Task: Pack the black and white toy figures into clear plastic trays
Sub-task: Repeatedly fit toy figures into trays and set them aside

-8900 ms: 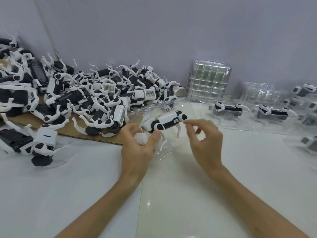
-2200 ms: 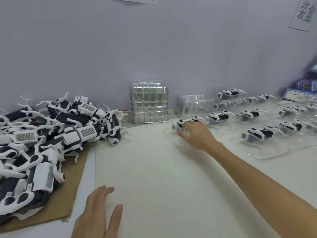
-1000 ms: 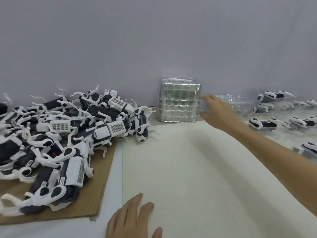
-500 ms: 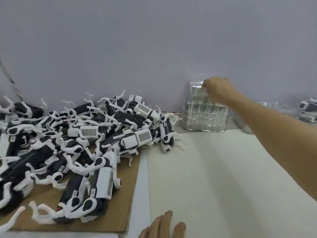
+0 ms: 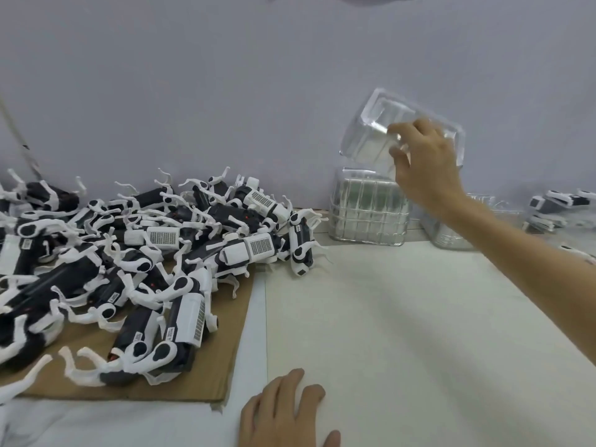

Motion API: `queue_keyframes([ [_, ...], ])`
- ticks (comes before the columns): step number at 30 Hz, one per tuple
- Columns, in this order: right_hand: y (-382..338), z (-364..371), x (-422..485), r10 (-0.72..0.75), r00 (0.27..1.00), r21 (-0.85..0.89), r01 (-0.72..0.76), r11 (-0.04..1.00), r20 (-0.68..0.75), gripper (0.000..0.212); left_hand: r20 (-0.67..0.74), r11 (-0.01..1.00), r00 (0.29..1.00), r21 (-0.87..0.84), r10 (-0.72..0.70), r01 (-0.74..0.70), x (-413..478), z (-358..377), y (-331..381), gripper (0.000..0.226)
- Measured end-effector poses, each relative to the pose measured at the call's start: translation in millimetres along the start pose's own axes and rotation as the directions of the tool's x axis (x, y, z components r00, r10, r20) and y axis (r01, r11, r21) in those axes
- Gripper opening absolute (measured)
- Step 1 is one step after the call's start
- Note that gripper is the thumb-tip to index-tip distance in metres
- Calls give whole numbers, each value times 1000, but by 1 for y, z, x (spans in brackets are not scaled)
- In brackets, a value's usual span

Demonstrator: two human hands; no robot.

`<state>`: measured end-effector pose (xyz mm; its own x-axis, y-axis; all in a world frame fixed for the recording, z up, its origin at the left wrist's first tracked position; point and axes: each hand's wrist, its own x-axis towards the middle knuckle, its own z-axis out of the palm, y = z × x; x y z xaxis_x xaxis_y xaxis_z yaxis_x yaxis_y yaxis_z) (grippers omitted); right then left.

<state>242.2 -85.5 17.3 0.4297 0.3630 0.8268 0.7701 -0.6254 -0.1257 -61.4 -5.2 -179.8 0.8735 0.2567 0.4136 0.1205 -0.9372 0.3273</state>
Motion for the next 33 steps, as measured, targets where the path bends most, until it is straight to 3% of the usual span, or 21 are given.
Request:
queue_keyframes([
  [4,-35,-35,-75,-64,993,88,56,995,98,35,96,989,995,-147,-1,15,-7,-14,2,43],
  [7,-67,-55,-139,-70,997,233,61,971,31,36,132,976,991,-212,-29,57,-5,-29,1,30],
  [8,-79,-60,-155,-48,999,323,42,945,9,36,135,931,989,-348,-67,110,-6,-31,-1,22],
  [11,-113,-66,-191,17,1000,567,-12,823,-4,36,119,617,982,-765,-146,185,-7,-38,0,18],
  [13,-133,-61,-213,82,990,699,-140,701,116,30,61,532,981,-833,-185,153,-7,-41,1,23],
  [16,-150,-54,-234,148,934,762,-352,544,325,24,34,487,964,-858,-262,163,-11,-44,1,24],
  [20,-147,-54,-237,131,929,753,-358,552,346,18,50,464,966,-870,-253,167,-13,-48,5,26],
  [23,-142,-52,-235,62,927,739,-334,585,370,35,39,417,961,-896,-272,155,-11,-50,4,25],
  [28,-138,-47,-240,-35,932,718,-253,649,361,64,95,226,959,-961,-266,157,-11,-54,-1,28],
  [33,-139,-48,-242,-27,948,709,-218,671,317,73,96,220,964,-964,-248,153,-11,-54,1,24],
])
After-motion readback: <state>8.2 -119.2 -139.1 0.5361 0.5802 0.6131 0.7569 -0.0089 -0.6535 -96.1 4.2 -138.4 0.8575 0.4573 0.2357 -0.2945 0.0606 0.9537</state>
